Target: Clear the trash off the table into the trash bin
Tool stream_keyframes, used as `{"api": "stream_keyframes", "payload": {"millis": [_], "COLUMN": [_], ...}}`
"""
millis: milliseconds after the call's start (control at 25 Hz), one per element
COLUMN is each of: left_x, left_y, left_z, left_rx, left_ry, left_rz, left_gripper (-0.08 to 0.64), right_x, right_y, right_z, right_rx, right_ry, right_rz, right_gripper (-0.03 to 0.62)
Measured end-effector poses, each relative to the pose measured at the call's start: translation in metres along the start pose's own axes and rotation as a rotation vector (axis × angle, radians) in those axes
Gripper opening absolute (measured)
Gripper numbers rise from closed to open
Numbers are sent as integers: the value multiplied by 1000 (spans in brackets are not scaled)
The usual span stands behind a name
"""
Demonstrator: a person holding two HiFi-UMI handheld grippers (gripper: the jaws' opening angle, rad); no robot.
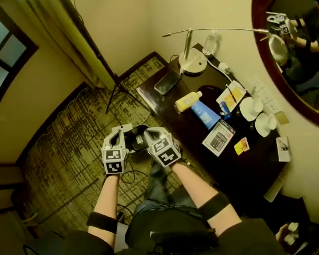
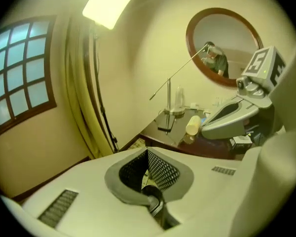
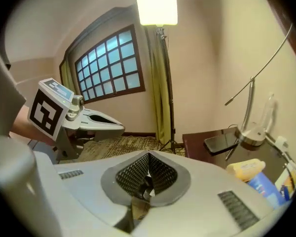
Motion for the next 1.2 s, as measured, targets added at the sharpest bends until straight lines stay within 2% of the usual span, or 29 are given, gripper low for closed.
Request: {"api": "stream_keyframes", "payload": {"millis": [200,280,400,600,840,1000,1080,1200], "left_x": [78,102,128,147,151,150,147,142], "left_y": [57,87,146,250,343,374,384,395], "left_z": [-14,-10,0,10,-1,-6,-8,-10], "left_rx": [-119,-186,-321,-547,-713,-780,-804,-824], "left_ry": [118,156,195,220,226,222,211,203], "left_rz": [35,59,141,232,333,358,362,366], "left_gripper": [0,0,0,0,0,0,0,0], "right_x": [29,28,13,-48,-154,-205,-219,-230], "right_y": [50,74,108,147,151,131,120,113], "right_z": [-96,-139,-216,-350,-488,-537,-542,-533], "right_rx": [-190,-287,-455,-738,-1022,-1142,-1157,-1135], "right_ry": [133,187,250,300,314,323,316,280], "right_rz": [49,82,138,244,399,480,502,506], "right_gripper": [5,5,5,5,5,5,5,5]}}
Point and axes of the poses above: the fingertips, and each gripper's own axes: z forward along the fingers, y to its right, x out of its top, the point moved 6 cm from there along -z, backward along the fingers, and after that the axes turned 5 degrees about y, right-handed, at the moved point
